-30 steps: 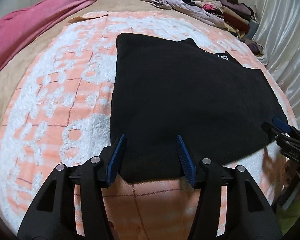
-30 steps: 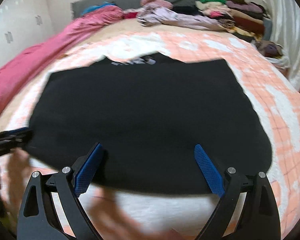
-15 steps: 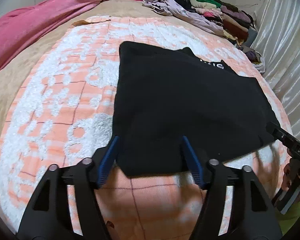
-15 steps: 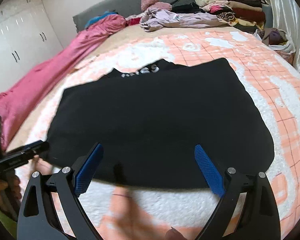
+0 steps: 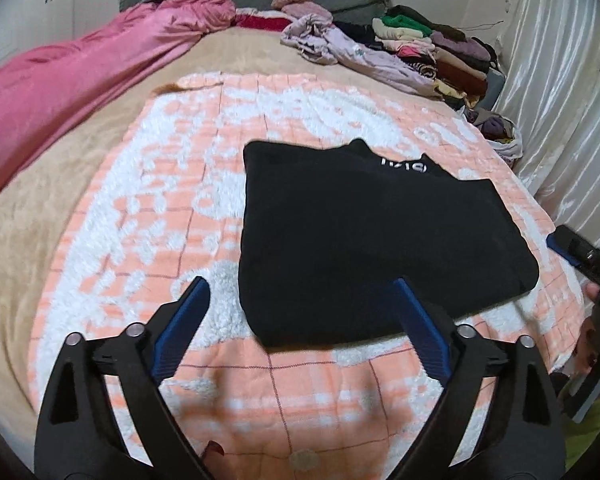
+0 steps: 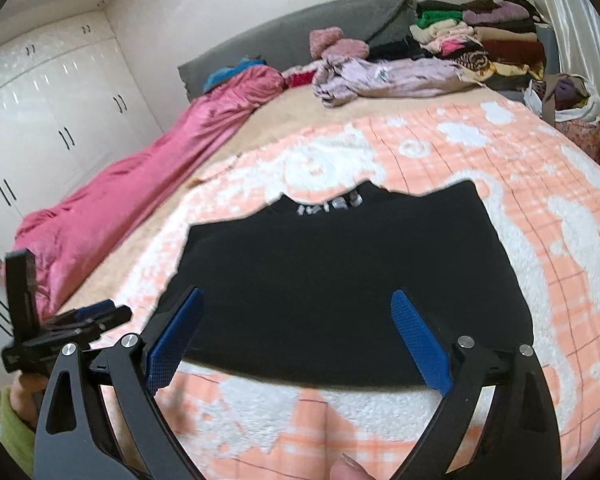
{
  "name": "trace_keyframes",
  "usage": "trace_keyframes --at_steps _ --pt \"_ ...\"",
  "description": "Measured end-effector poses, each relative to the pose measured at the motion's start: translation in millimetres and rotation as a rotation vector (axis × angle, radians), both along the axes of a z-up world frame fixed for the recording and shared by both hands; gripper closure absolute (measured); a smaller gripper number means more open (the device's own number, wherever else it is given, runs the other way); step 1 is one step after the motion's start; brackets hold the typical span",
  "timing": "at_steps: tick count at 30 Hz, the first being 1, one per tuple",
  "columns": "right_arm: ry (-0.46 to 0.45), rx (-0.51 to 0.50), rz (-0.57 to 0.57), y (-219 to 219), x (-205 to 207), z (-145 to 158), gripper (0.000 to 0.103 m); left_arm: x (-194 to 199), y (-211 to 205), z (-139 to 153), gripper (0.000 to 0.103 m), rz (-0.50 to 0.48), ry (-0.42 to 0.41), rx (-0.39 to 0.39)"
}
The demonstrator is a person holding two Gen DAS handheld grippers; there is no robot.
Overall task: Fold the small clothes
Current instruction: 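Open the left tool and release the sweatshirt edge, then move the right tool over the folded sweatshirt toward the left tool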
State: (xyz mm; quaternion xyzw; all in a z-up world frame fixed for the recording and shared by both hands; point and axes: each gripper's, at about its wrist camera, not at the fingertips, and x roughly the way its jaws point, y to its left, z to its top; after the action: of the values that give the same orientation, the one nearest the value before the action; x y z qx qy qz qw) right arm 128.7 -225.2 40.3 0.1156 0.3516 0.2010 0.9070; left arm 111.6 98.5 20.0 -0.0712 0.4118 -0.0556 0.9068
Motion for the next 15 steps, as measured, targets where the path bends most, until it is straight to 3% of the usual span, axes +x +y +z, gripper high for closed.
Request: trace_keyframes --at_steps 15 --pt "-0.157 0.116 0.075 5 -10 113 0.009 1 6 24 0.014 -0.012 -0.042 0.025"
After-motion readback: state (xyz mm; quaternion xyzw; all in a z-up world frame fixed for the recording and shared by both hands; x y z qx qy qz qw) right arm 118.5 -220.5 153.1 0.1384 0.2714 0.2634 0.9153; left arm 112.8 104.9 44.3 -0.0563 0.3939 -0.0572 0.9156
